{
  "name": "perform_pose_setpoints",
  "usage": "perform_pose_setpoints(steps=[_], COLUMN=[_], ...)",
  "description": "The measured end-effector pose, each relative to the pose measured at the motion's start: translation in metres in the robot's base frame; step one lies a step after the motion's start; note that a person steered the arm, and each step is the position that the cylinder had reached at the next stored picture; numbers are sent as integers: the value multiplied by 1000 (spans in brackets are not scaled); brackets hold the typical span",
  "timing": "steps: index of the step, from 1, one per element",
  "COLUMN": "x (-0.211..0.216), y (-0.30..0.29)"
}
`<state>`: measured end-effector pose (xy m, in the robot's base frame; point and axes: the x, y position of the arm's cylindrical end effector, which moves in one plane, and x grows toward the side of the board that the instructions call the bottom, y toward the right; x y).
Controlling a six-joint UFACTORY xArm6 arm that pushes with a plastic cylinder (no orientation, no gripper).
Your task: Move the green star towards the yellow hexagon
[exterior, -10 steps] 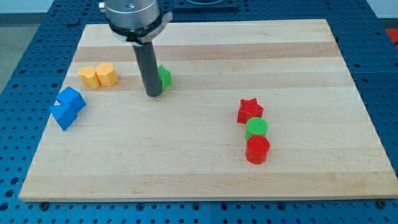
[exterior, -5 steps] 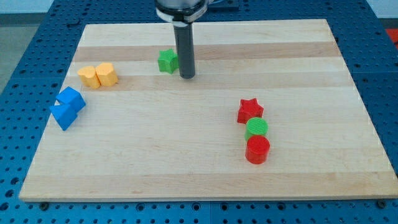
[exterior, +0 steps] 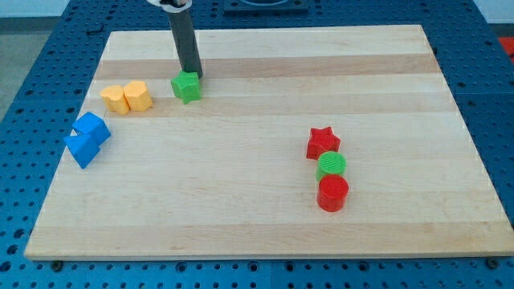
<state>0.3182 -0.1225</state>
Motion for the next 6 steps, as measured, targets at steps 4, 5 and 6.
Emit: perform_pose_setpoints(steps=[4,5,6], x=[49,61,61], y=[31,22,5])
